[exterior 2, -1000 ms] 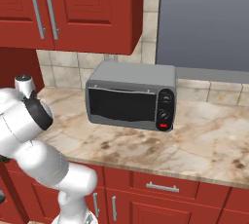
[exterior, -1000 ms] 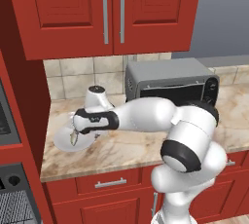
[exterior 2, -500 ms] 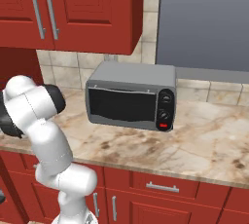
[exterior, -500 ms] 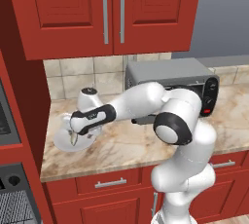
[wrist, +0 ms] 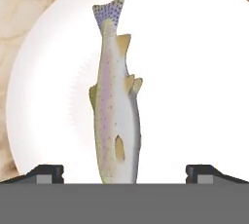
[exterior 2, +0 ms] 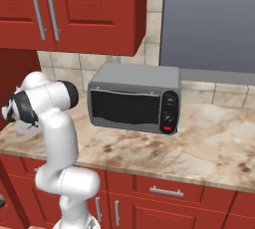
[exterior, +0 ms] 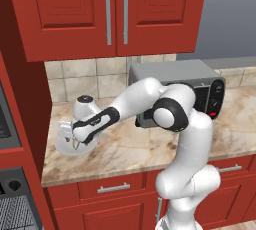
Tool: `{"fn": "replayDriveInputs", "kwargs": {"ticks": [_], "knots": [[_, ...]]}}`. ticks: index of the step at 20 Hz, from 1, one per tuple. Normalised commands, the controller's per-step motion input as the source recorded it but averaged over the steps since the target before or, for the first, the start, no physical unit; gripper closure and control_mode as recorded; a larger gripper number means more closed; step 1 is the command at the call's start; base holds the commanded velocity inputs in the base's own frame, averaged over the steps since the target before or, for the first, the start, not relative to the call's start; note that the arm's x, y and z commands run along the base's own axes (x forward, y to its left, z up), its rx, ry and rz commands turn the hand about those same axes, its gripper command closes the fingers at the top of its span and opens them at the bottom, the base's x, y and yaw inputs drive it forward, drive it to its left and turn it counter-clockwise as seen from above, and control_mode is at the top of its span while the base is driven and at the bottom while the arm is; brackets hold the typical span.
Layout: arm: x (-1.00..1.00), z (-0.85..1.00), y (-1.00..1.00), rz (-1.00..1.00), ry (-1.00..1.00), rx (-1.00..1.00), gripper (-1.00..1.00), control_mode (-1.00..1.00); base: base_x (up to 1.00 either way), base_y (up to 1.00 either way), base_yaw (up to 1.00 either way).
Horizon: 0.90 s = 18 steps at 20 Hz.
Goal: Place the fish on the top rack of the oven, and slide the tray back inside. Close the oven door.
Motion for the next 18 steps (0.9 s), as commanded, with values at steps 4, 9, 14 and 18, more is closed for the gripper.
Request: {"fn": "replayDriveInputs", "kwargs": {"ticks": [4,9,14,18], "knots": [[0.11,-0.27,0.13,0.02,0.00,0.00,-1.00,-1.00,0.00,0.00,0.00],[0.00,-0.20,0.01,0.00,0.00,0.00,1.00,-1.00,0.00,0.00,0.00],[-0.10,-0.01,-0.03,0.00,0.00,0.00,1.00,-1.00,0.00,0.00,0.00],[-0.29,0.01,-0.28,0.00,-0.01,0.00,1.00,-1.00,0.00,0.00,0.00]]}}
